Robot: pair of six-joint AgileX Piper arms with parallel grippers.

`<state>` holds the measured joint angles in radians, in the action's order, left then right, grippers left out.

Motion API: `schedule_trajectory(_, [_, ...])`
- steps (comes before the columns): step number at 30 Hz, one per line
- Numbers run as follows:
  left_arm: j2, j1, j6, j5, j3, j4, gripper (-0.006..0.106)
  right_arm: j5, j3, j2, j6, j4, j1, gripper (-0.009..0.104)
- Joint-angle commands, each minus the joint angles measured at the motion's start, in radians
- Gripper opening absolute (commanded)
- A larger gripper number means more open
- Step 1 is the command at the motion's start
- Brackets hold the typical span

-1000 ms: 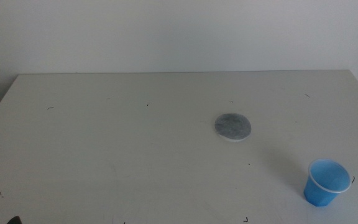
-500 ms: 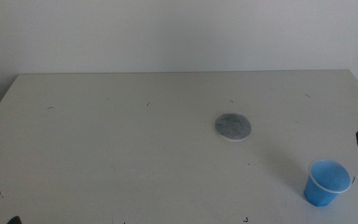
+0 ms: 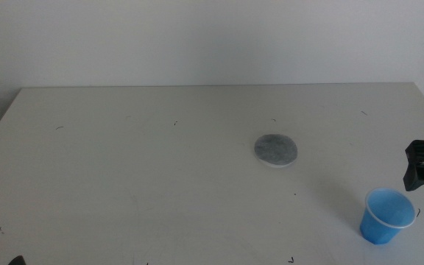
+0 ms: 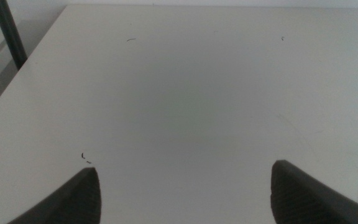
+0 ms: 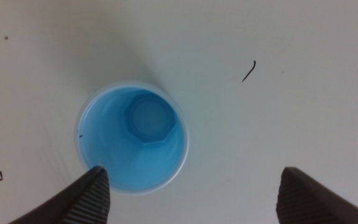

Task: Place an empty cup on a cup mat.

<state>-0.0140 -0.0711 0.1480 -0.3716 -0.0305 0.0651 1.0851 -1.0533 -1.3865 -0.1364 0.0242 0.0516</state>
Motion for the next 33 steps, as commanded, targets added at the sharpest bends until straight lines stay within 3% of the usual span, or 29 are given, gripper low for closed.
schedule_trajectory(1, [-0.012,0.001,0.011,0.066,0.006,0.0,0.105,-0.034,-0.031,0.001,-0.001,-0.013,-0.007,0.092])
schedule_trajectory(26, [-0.012,0.001,0.011,0.066,0.006,0.0,0.105,-0.098,-0.03,-0.265,-0.006,-0.01,-0.007,0.089])
schedule_trajectory(32, [-0.012,0.001,0.011,0.066,0.006,0.0,0.105,-0.088,-0.03,-0.28,-0.006,-0.01,-0.007,0.075])
schedule_trajectory(33, [-0.012,0.001,0.011,0.066,0.006,0.0,0.105,-0.088,-0.03,-0.28,-0.006,-0.008,-0.007,0.06])
